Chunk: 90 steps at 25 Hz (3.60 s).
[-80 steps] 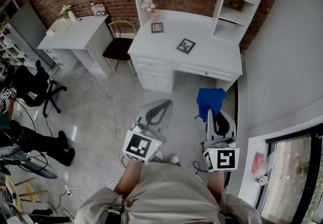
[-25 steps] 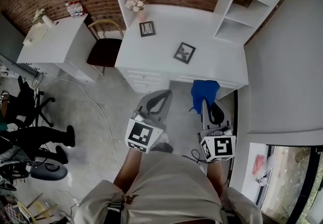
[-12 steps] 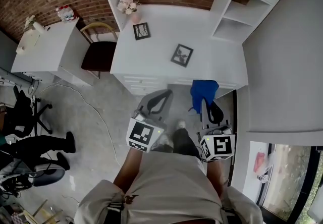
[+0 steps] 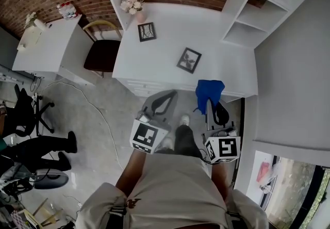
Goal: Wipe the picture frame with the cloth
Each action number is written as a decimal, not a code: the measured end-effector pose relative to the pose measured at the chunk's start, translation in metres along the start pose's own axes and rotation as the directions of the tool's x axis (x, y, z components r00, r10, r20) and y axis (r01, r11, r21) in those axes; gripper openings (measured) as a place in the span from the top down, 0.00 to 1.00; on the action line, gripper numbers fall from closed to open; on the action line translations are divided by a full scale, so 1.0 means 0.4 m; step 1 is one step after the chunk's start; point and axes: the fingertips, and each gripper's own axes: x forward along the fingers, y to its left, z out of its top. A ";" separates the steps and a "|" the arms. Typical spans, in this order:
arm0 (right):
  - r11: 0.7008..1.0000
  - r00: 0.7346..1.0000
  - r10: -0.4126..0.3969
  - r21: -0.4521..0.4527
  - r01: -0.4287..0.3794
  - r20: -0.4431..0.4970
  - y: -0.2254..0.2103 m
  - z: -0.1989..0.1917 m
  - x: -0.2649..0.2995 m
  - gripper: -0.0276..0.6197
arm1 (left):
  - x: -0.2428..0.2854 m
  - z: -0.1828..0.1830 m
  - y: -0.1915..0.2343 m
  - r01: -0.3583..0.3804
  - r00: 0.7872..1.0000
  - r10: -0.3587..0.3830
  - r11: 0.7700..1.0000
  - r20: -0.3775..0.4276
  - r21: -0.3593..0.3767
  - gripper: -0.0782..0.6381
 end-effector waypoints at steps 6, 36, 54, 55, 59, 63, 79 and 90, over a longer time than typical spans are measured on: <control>1.000 1.000 0.024 0.013 -0.023 -0.011 -0.057 -0.009 0.069 0.91 | 0.081 0.007 0.027 -0.019 1.000 0.019 1.000 -0.015 0.004 0.89; 0.981 0.974 0.175 0.110 -0.160 -0.146 -0.257 -0.190 0.359 0.91 | 0.408 -0.164 0.135 -0.105 0.973 0.101 0.994 -0.206 -0.011 0.89; 0.991 0.946 0.062 0.133 -0.020 -0.319 -0.195 -0.427 0.498 0.91 | 0.508 -0.448 0.258 0.071 0.922 -0.078 0.997 -0.379 -0.033 0.89; 0.991 0.942 0.054 0.134 -0.010 -0.330 -0.193 -0.440 0.507 0.91 | 0.515 -0.466 0.265 0.081 0.917 -0.089 0.996 -0.388 -0.039 0.89; 0.991 0.930 0.024 0.133 0.027 -0.367 -0.192 -0.486 0.535 0.91 | 0.539 -0.532 0.285 0.118 0.897 -0.132 0.991 -0.421 -0.061 0.89; 0.990 0.919 0.007 0.132 0.049 -0.394 -0.188 -0.522 0.566 0.91 | 0.567 -0.595 0.304 0.150 0.876 -0.167 0.986 -0.452 -0.073 0.89; 0.982 0.879 -0.016 0.159 0.105 -0.477 -0.154 -0.654 0.643 0.91 | 0.617 -0.738 0.323 0.288 0.786 -0.280 0.955 -0.551 -0.075 0.89; 0.976 0.869 -0.020 0.181 0.125 -0.495 -0.117 -0.707 0.696 0.91 | 0.621 -0.791 0.332 0.339 0.746 -0.312 0.938 -0.588 -0.067 0.89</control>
